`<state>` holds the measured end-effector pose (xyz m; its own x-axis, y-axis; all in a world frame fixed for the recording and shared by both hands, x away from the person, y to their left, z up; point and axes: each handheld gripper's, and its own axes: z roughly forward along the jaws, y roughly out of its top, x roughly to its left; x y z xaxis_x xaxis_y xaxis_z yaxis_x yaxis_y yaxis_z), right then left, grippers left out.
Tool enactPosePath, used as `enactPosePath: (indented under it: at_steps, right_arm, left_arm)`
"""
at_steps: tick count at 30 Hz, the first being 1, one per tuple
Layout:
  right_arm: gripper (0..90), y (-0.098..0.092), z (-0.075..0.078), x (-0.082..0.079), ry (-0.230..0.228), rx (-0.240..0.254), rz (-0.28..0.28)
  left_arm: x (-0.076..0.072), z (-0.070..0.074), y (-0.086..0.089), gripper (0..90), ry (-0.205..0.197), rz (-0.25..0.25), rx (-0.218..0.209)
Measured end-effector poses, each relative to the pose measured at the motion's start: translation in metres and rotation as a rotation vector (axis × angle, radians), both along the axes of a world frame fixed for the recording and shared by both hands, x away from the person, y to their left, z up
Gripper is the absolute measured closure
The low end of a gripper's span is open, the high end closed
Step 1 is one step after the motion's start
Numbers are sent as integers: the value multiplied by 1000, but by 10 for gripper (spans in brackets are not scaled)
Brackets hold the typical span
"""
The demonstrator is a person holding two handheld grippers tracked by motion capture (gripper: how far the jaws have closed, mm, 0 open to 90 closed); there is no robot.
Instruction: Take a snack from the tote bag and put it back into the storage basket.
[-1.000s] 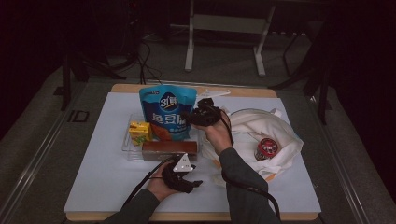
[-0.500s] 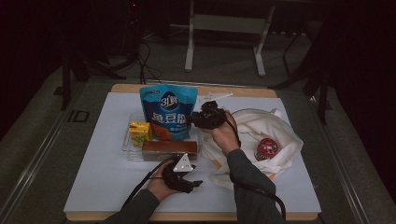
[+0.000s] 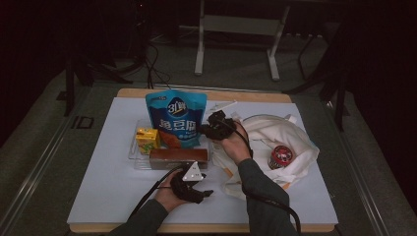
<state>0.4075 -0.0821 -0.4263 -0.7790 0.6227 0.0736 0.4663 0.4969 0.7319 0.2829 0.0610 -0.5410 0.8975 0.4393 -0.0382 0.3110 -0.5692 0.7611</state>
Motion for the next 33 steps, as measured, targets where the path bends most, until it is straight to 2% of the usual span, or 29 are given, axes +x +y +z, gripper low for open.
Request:
enactPosePath:
  at_steps: [3, 11, 18, 23, 27, 33]
  right_arm:
    - [878, 4, -3, 3, 18, -7, -20]
    - [900, 16, -3, 6, 0, -37, -57]
    - [900, 31, -5, 10, 5, -25, -74]
    - [900, 38, -6, 5, 10, -12, -58]
    - [900, 38, -5, 6, -3, -25, -78]
    - [900, 37, -7, 10, 1, 2, -101]
  left_arm:
    - [0, 0, 0, 366, -1, 0, 0]
    - [0, 0, 0, 365, -2, -2, 0]
    - [0, 0, 0, 366, -1, -2, 1]
    - [0, 0, 0, 366, -1, -2, 3]
    - [0, 0, 0, 366, -1, -1, 2]
    - [0, 0, 0, 366, 1, -2, 0]
